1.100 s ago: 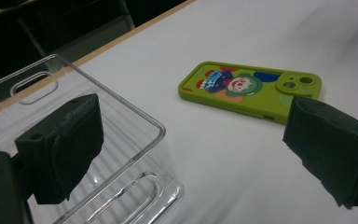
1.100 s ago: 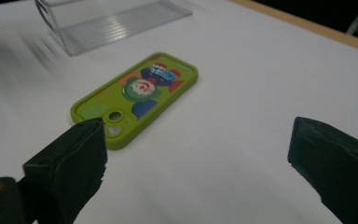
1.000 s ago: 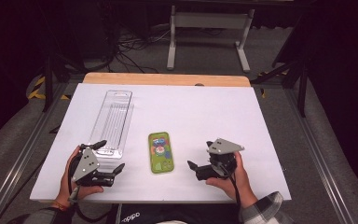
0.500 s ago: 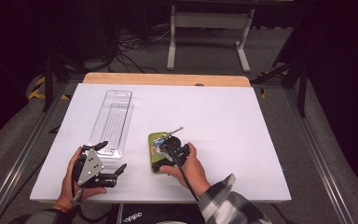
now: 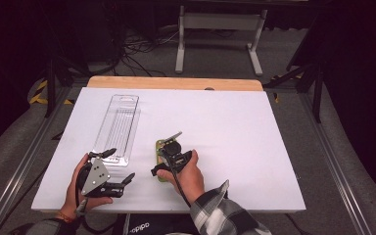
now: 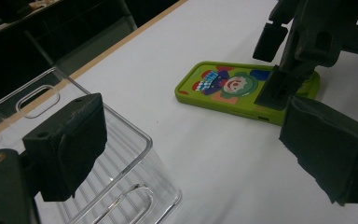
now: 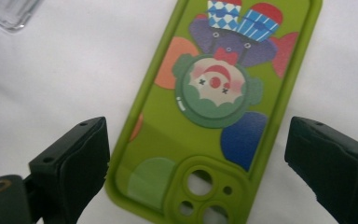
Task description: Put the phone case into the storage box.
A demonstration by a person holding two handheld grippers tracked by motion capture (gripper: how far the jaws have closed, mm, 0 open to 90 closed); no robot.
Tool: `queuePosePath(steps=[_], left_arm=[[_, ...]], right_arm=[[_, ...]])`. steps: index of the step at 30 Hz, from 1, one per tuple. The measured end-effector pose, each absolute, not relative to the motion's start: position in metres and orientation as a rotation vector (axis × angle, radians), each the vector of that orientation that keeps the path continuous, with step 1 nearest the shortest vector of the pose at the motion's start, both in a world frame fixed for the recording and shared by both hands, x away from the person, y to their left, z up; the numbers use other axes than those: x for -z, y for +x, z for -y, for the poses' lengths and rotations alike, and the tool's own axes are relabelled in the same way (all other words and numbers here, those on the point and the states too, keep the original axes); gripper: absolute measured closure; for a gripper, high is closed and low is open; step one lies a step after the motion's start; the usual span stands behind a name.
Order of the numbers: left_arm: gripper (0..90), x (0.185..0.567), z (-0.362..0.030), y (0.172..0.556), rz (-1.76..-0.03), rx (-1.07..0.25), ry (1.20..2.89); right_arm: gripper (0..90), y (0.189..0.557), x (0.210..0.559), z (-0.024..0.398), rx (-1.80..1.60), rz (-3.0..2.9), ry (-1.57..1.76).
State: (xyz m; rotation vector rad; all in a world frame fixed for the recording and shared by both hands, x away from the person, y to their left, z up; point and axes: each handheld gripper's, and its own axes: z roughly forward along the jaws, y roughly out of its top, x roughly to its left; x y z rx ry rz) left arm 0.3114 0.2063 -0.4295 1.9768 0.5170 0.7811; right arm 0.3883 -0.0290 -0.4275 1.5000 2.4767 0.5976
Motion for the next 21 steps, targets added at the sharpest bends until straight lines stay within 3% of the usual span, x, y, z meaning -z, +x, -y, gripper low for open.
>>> queuePosePath(steps=[8, 12, 21], left_arm=[[8.1, 0.430, -0.206, 0.311, -0.523, -0.779, 1.976], [8.1, 0.430, -0.206, 0.312, -0.513, -0.761, 1.984], [8.2, 0.432, -0.203, 0.312, -0.502, -0.756, 2.003]], right_arm=[[6.2, 0.387, 0.434, 0.022, -0.538, -2.416, 1.549], [1.2, 0.386, 0.446, 0.014, -0.478, -2.409, 1.550], [14.9, 0.382, 0.443, 0.020, -0.543, -2.301, 1.601]])
